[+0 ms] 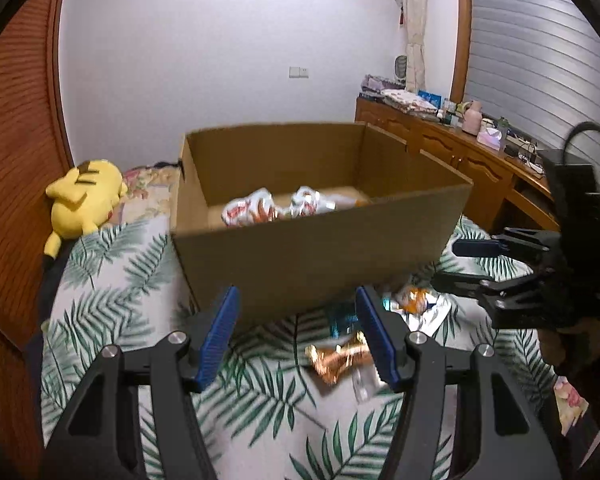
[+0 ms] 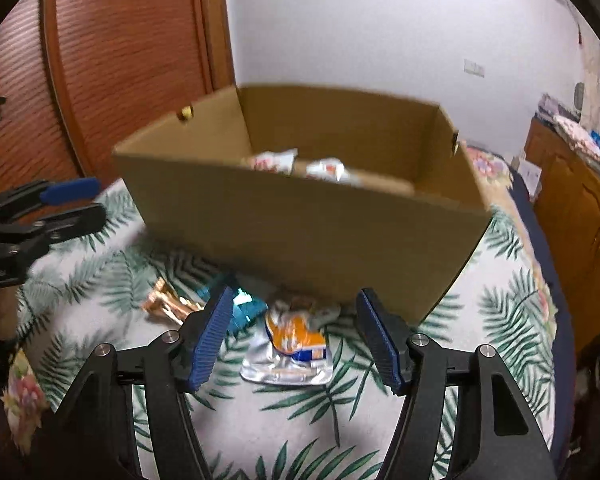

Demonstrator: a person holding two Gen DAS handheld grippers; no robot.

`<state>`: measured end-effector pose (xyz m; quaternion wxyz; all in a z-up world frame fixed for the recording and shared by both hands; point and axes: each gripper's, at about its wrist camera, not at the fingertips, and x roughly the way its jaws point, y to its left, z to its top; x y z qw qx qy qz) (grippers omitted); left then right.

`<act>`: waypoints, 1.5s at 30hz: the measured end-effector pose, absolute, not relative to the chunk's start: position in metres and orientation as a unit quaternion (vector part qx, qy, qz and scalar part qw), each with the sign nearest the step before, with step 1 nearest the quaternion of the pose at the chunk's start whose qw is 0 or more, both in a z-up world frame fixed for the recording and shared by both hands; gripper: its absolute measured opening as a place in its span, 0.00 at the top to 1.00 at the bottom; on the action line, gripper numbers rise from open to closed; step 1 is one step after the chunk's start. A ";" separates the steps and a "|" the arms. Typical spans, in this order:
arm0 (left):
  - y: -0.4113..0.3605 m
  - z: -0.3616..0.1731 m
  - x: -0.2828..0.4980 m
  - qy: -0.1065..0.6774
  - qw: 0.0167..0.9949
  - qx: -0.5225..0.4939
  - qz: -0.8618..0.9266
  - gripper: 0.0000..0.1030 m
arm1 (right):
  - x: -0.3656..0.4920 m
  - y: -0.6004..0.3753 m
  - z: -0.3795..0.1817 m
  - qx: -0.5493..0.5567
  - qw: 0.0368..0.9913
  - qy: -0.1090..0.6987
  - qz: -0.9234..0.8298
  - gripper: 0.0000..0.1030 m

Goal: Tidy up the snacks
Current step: 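Reach the left tool to the gold wrapper while the right tool reaches the orange-labelled pouch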

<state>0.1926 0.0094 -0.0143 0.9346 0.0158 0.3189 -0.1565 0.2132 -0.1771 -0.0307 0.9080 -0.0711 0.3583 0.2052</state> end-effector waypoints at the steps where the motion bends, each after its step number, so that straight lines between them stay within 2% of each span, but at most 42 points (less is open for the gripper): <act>1: 0.010 -0.018 0.191 0.323 0.934 0.017 -0.154 0.40 | 0.215 -0.176 -0.036 -0.074 0.906 0.364 0.203 0.36; 20: -0.001 -0.043 0.188 0.351 0.921 0.036 -0.164 0.40 | 0.244 -0.158 -0.085 -0.102 0.879 0.423 0.196 0.36; 21: -0.003 -0.043 0.189 0.353 0.920 0.039 -0.165 0.40 | 0.243 -0.160 -0.084 -0.102 0.878 0.424 0.196 0.40; 22: -0.004 -0.044 0.190 0.355 0.919 0.041 -0.167 0.40 | 0.242 -0.161 -0.084 -0.103 0.878 0.423 0.199 0.51; 25: -0.008 -0.047 0.194 0.361 0.916 0.050 -0.171 0.40 | 0.234 -0.162 -0.082 -0.118 0.875 0.421 0.207 0.61; 27: -0.010 -0.048 0.195 0.365 0.913 0.052 -0.175 0.40 | 0.231 -0.165 -0.080 -0.113 0.871 0.428 0.214 0.64; 35: -0.022 -0.053 0.202 0.378 0.899 0.073 -0.209 0.41 | 0.210 -0.178 -0.080 -0.111 0.875 0.425 0.204 0.63; 45: -0.043 -0.068 0.217 0.418 0.860 0.154 -0.249 0.42 | 0.206 -0.190 -0.083 -0.087 0.882 0.412 0.210 0.62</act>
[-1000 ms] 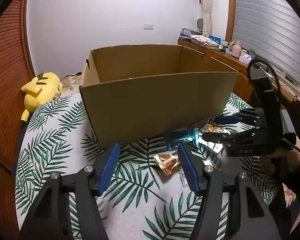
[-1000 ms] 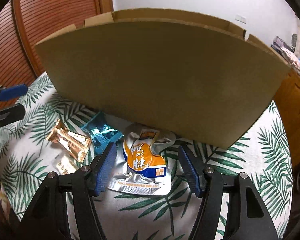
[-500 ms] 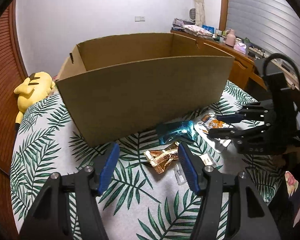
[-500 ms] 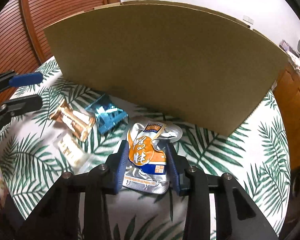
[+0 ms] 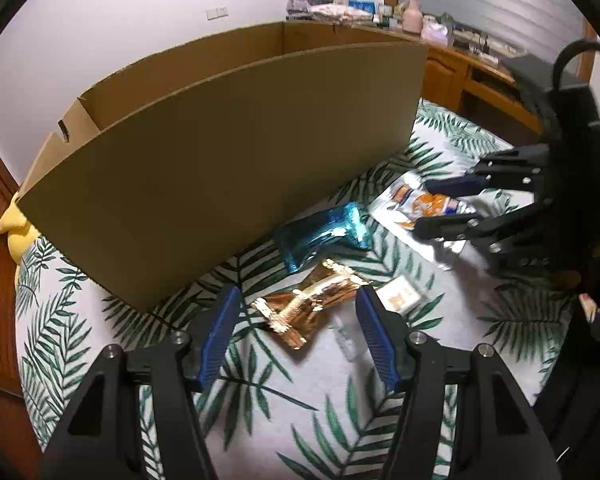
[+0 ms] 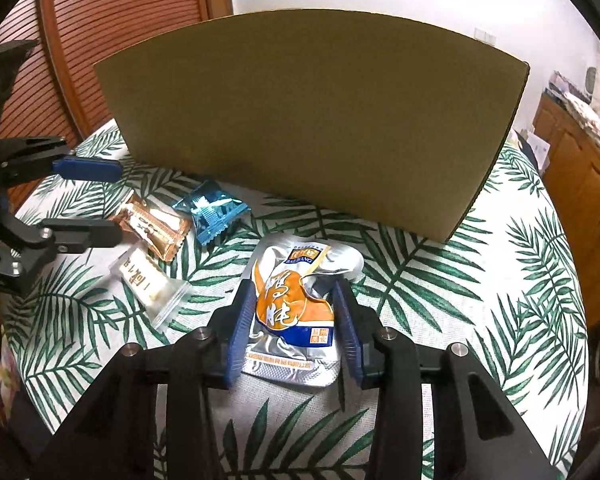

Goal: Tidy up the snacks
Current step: 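Reach the left tool to the gold wrapper while the right tool reaches the orange-labelled pouch, then close the left tool on the gold wrapper while the right tool grasps the orange pouch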

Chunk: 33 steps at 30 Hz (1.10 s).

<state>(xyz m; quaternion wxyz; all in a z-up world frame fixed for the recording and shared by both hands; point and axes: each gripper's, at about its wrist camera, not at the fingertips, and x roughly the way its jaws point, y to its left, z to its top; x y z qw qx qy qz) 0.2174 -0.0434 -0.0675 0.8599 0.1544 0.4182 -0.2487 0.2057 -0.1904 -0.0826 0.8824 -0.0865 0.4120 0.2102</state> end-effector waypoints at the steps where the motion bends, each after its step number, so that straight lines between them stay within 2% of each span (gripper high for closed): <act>1: -0.043 -0.068 0.219 0.420 0.858 0.157 -0.250 0.43 | 0.206 -0.192 -0.082 -0.083 0.882 0.413 0.212 0.61; 3: -0.043 -0.071 0.224 0.430 0.853 0.165 -0.247 0.49 | 0.207 -0.189 -0.085 -0.077 0.881 0.414 0.215 0.61; 6: -0.045 -0.077 0.231 0.442 0.847 0.169 -0.244 0.53 | 0.207 -0.191 -0.086 -0.080 0.882 0.412 0.213 0.61; 20: -0.060 -0.073 0.230 0.424 0.845 0.220 -0.240 0.49 | 0.206 -0.189 -0.086 -0.083 0.883 0.412 0.211 0.61; 25: -0.070 -0.056 0.235 0.401 0.853 0.200 -0.265 0.49 | 0.206 -0.190 -0.086 -0.083 0.883 0.412 0.211 0.61; 33: -0.075 -0.076 0.251 0.444 0.826 0.187 -0.294 0.53 | 0.206 -0.190 -0.086 -0.083 0.883 0.412 0.211 0.61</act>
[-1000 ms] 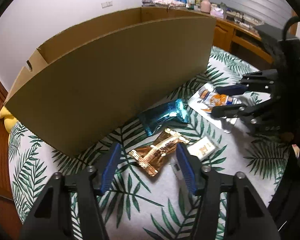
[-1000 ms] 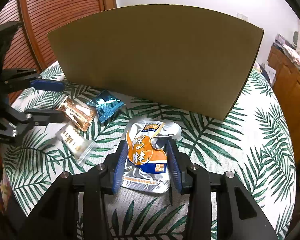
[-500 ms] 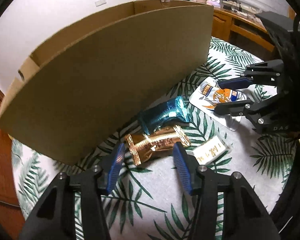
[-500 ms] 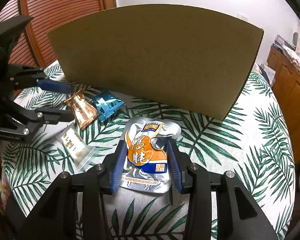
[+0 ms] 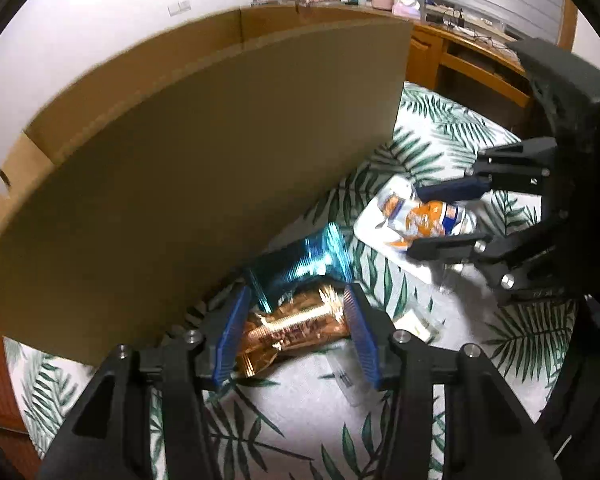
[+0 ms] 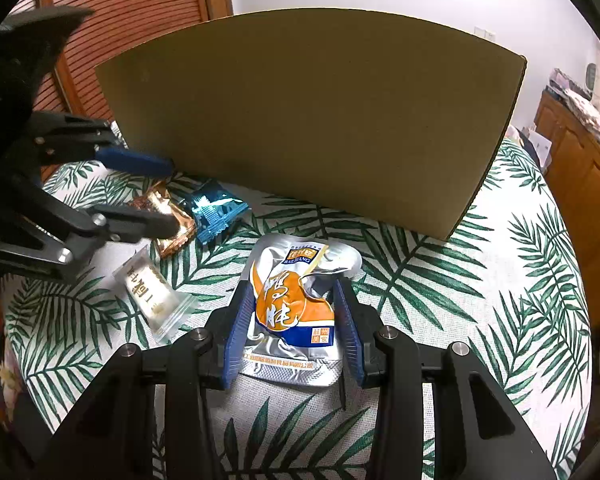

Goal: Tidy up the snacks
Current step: 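Close the left tool on the gold wrapper while the right tool grasps the orange pouch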

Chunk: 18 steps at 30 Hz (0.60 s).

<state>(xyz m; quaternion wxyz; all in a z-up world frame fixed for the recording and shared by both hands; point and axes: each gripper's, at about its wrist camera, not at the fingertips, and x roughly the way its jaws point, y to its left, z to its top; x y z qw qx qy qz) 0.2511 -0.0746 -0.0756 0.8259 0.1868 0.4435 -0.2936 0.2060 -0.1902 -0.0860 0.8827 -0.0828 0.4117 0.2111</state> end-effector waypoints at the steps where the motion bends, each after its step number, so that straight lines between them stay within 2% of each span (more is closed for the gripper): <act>1: -0.073 -0.077 0.251 0.449 0.822 0.187 -0.296 0.53 | 0.206 -0.190 -0.086 -0.082 0.883 0.412 0.211 0.61; 10: -0.058 -0.077 0.227 0.465 0.808 0.196 -0.304 0.51 | 0.206 -0.190 -0.086 -0.082 0.883 0.412 0.212 0.61; 14: -0.055 -0.081 0.225 0.465 0.814 0.187 -0.294 0.53 | 0.206 -0.190 -0.086 -0.082 0.883 0.412 0.211 0.61; 16: -0.051 -0.082 0.226 0.467 0.819 0.174 -0.285 0.61 | 0.206 -0.190 -0.086 -0.082 0.883 0.412 0.211 0.61; 17: -0.049 -0.083 0.227 0.467 0.821 0.166 -0.282 0.68 | 0.206 -0.190 -0.086 -0.082 0.883 0.412 0.212 0.61; 18: -0.046 -0.083 0.229 0.469 0.825 0.153 -0.276 0.70 | 0.206 -0.190 -0.086 -0.082 0.883 0.412 0.212 0.61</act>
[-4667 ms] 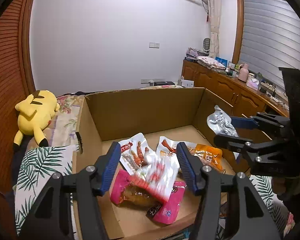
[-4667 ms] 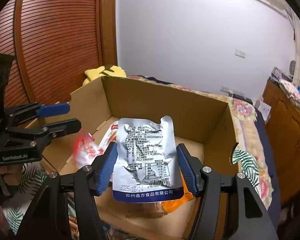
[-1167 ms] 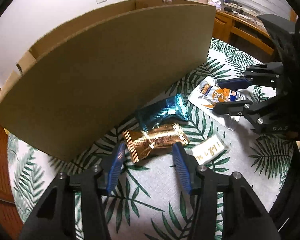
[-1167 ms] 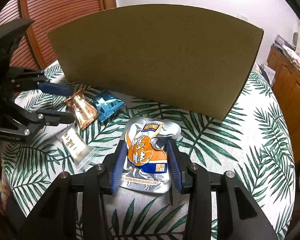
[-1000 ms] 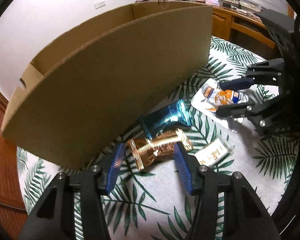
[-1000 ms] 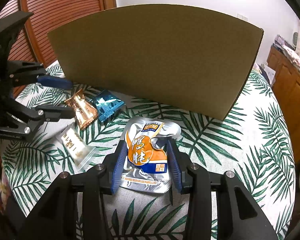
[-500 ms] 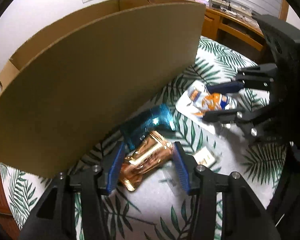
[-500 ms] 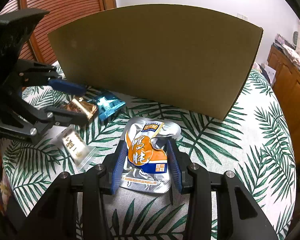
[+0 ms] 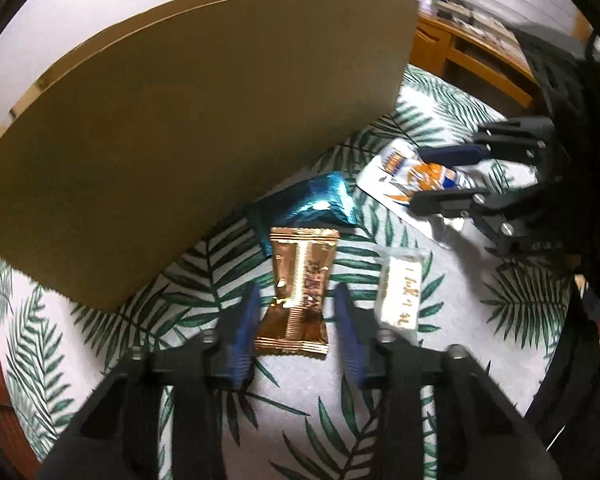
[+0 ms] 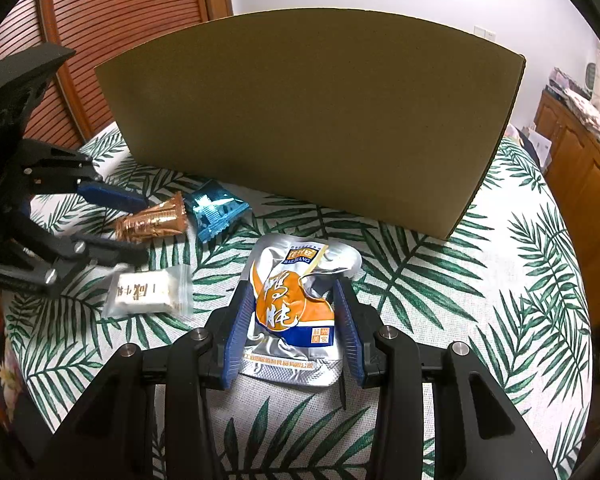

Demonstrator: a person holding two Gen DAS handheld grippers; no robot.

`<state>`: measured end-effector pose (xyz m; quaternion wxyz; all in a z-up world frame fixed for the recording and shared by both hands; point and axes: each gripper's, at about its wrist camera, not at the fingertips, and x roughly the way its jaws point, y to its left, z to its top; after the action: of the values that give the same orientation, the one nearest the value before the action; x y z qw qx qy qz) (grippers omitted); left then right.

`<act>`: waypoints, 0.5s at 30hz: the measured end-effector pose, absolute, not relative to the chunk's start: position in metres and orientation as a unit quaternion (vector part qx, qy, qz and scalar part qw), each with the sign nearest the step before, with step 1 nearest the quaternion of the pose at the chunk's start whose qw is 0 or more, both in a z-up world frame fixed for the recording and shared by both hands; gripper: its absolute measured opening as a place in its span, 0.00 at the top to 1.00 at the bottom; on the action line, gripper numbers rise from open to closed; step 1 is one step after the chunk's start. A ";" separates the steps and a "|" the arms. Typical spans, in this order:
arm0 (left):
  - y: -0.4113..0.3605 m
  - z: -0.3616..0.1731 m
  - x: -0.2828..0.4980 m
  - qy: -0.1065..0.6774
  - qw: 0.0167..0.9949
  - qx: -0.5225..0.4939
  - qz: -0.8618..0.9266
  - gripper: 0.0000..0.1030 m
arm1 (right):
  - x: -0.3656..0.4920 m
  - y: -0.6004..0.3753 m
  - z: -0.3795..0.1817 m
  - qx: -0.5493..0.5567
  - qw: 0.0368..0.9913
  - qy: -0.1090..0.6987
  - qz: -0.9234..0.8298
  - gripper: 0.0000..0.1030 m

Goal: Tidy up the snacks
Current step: 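Close the left tool on the gold wrapper while the right tool grasps the orange pouch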

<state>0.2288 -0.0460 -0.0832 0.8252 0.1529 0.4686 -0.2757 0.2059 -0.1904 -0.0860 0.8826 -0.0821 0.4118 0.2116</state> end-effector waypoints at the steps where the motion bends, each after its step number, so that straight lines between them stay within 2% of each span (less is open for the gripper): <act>1: -0.046 -0.084 0.230 0.469 0.827 0.147 -0.273 0.71 | 0.206 -0.190 -0.086 -0.082 0.883 0.412 0.211 0.61; 5: -0.039 -0.085 0.232 0.464 0.837 0.120 -0.262 0.81 | 0.206 -0.190 -0.086 -0.084 0.883 0.411 0.210 0.61; 8: -0.030 -0.081 0.229 0.459 0.848 0.100 -0.246 0.84 | 0.206 -0.190 -0.086 -0.085 0.882 0.412 0.211 0.59; 11: -0.026 -0.076 0.222 0.448 0.859 0.081 -0.235 0.84 | 0.207 -0.188 -0.086 -0.088 0.880 0.415 0.215 0.55; 15: -0.019 -0.060 0.204 0.418 0.878 0.060 -0.225 0.84 | 0.208 -0.180 -0.086 -0.099 0.875 0.422 0.213 0.45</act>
<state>0.2037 -0.0190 -0.0597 0.8780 0.0602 0.4181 -0.2251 0.2082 -0.1801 -0.0858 0.8754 -0.0994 0.4224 0.2131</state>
